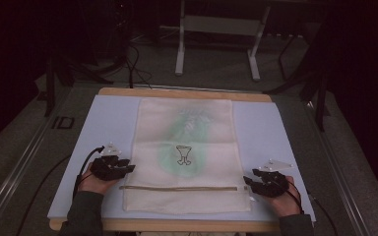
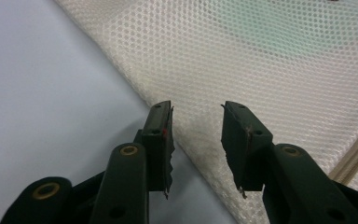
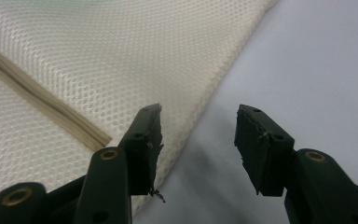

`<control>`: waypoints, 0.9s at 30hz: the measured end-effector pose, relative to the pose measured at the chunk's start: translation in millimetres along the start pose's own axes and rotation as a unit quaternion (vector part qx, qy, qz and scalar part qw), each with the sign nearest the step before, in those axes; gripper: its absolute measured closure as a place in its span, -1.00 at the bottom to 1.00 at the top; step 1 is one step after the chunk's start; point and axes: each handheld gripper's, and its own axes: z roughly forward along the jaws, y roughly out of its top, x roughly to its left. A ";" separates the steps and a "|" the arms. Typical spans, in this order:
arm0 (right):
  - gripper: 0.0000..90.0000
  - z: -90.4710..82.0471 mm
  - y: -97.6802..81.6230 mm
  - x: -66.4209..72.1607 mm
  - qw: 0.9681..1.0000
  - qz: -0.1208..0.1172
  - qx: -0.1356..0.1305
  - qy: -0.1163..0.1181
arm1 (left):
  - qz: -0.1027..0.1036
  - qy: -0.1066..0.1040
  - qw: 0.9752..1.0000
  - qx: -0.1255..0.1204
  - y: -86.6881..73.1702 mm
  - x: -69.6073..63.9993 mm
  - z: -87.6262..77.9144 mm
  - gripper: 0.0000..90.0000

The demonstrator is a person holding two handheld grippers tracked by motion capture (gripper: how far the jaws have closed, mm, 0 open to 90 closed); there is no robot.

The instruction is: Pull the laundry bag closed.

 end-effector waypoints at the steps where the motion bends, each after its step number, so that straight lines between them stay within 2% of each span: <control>1: 0.13 0.3 0.4 1.4 1.000 -0.003 0.001 0.000 | -0.001 -0.001 1.000 -0.001 0.0 0.0 0.0 0.41; 9: 0.13 -2.4 6.1 10.4 1.000 -0.018 -0.008 0.012 | 0.010 -0.006 1.000 0.005 0.1 -2.0 2.5 0.44; 14: 0.12 -0.9 7.7 15.1 1.000 -0.026 -0.002 0.011 | 0.011 -0.011 1.000 0.006 0.0 -2.1 3.0 0.46; 19: 0.11 -3.2 9.5 17.9 1.000 -0.025 -0.010 0.014 | 0.013 -0.015 1.000 0.005 0.2 -2.9 2.5 0.51; 23: 0.08 -3.8 10.9 20.1 1.000 -0.018 -0.013 0.019 | 0.013 -0.024 1.000 0.003 0.0 -2.8 2.3 0.64; 27: 0.08 -4.4 13.6 24.9 0.999 -0.023 -0.019 0.026 | 0.020 -0.031 0.999 0.004 0.0 -3.2 2.8 0.79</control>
